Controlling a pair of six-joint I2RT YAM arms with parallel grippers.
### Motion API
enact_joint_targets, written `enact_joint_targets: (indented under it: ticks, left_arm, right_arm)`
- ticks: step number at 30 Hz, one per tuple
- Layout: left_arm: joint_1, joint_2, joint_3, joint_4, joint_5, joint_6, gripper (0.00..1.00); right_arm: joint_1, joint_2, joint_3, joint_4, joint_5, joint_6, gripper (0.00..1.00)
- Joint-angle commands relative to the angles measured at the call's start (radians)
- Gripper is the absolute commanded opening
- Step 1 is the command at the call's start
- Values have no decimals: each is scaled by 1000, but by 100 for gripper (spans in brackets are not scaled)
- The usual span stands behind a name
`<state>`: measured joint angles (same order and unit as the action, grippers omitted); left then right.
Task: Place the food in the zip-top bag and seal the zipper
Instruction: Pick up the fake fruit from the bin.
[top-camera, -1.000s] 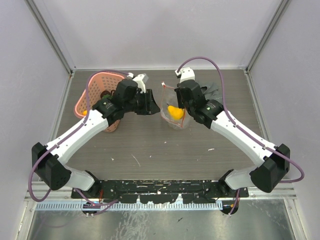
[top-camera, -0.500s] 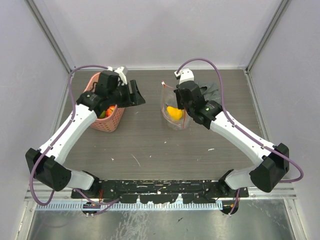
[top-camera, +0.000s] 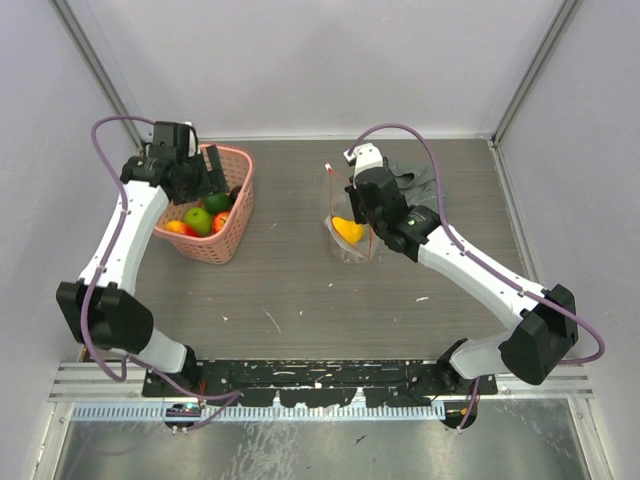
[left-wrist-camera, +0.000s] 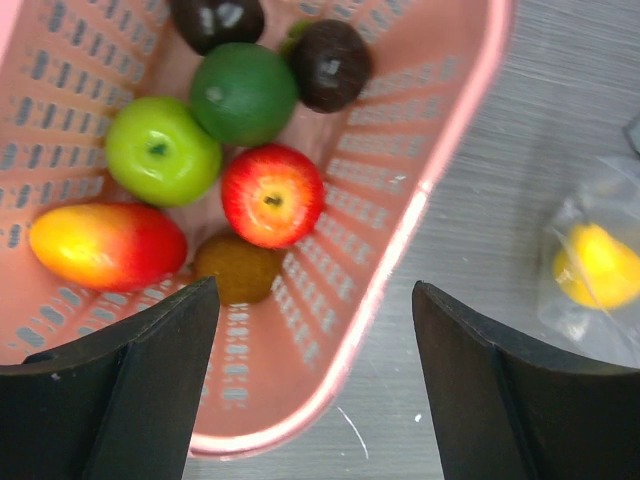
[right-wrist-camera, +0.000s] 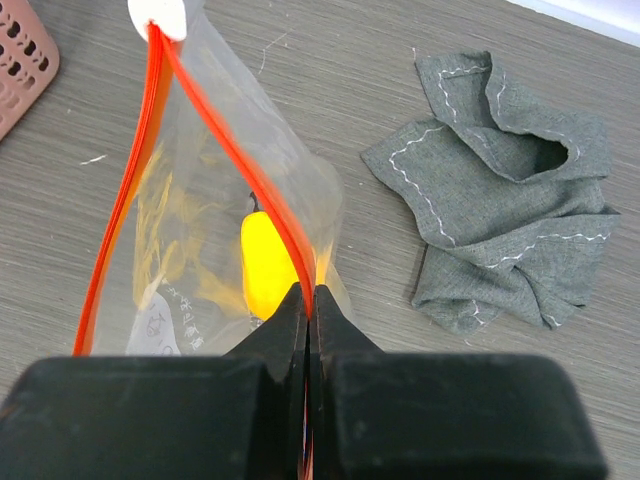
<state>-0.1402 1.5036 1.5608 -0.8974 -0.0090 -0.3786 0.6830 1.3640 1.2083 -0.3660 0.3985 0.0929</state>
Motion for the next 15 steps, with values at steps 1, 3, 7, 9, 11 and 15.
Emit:
enact_joint_targets:
  ticks: [1, 3, 7, 9, 11, 15]
  left_arm:
    - [22, 69, 40, 4, -69, 35, 80]
    - [28, 115, 52, 8, -78, 36, 82]
    - [52, 205, 87, 8, -63, 20, 83]
    - [53, 238, 98, 1, -39, 9, 83]
    - [54, 260, 84, 15, -22, 4, 83]
    - [56, 317, 75, 13, -7, -3, 84]
  right_arm:
    - [-4, -32, 5, 66, 4, -34, 1]
    - [-5, -36, 2, 65, -1, -36, 1]
    - [-5, -44, -9, 71, -10, -39, 1]
    - [-6, -41, -8, 72, -10, -41, 1]
    - [-7, -38, -7, 72, -15, -41, 1]
    - [-6, -35, -13, 77, -29, -40, 2]
